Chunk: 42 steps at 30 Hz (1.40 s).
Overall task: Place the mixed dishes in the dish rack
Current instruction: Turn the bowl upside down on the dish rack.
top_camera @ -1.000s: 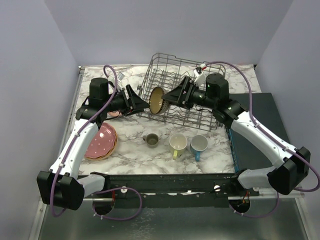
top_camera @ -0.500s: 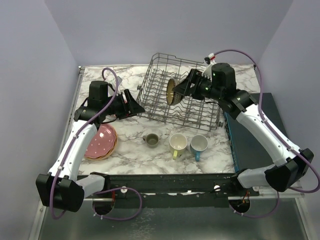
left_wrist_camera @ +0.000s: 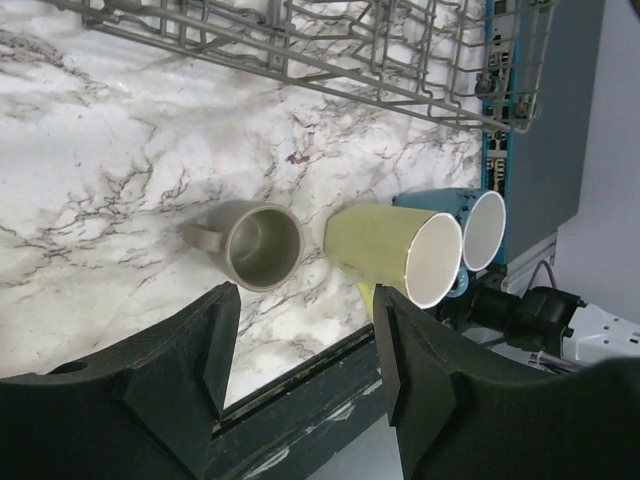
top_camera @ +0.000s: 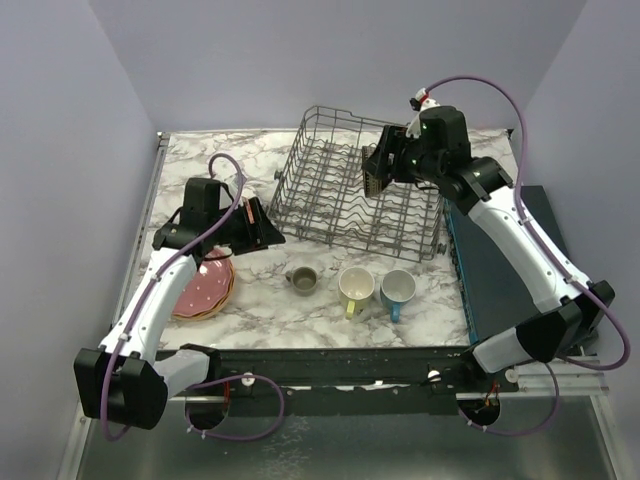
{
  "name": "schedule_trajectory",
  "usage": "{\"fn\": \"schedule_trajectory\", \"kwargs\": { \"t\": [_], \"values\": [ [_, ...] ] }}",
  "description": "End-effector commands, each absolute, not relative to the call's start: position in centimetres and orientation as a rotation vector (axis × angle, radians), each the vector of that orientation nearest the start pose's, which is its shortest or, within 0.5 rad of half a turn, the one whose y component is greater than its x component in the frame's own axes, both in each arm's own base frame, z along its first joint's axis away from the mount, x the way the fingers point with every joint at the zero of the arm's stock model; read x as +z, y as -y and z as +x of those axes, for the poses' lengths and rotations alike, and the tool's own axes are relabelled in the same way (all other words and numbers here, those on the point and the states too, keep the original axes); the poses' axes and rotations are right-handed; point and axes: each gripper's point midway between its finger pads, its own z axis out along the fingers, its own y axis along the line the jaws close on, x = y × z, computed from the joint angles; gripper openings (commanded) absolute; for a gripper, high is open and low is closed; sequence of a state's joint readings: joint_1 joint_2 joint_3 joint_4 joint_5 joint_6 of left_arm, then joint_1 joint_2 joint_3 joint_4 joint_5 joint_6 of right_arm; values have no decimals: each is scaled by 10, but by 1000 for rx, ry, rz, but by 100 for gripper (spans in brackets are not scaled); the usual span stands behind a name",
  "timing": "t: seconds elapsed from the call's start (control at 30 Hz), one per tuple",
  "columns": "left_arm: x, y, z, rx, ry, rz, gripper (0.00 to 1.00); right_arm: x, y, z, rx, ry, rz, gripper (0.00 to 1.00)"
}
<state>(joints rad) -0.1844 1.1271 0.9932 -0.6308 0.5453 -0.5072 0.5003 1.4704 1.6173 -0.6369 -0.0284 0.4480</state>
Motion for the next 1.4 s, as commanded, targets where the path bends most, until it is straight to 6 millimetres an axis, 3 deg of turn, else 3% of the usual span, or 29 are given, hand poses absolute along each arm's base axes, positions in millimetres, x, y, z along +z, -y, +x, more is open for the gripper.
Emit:
{"fn": "schedule_trajectory", "kwargs": {
  "t": [0.0,0.13,0.43,0.63,0.77,1.37],
  "values": [
    [194,150,254,-911,-2399,-72,62,340,-206,388,448,-2051,-94,44],
    [187,150,247,-916,-2406,-61,62,335,-197,400,353,-2064,-103,44],
    [194,161,238,-1026,-2347,-11,62,315,-177,429,117,-2096,-108,44],
    [195,168,230,-1106,-2290,-8,63,293,-167,448,-15,-2126,-105,44],
    [206,167,226,-1103,-2230,32,64,279,-156,462,-136,-2152,-113,44],
    [217,166,219,-1101,-2141,59,65,214,-121,529,-482,-2201,-121,43]
  ]
}}
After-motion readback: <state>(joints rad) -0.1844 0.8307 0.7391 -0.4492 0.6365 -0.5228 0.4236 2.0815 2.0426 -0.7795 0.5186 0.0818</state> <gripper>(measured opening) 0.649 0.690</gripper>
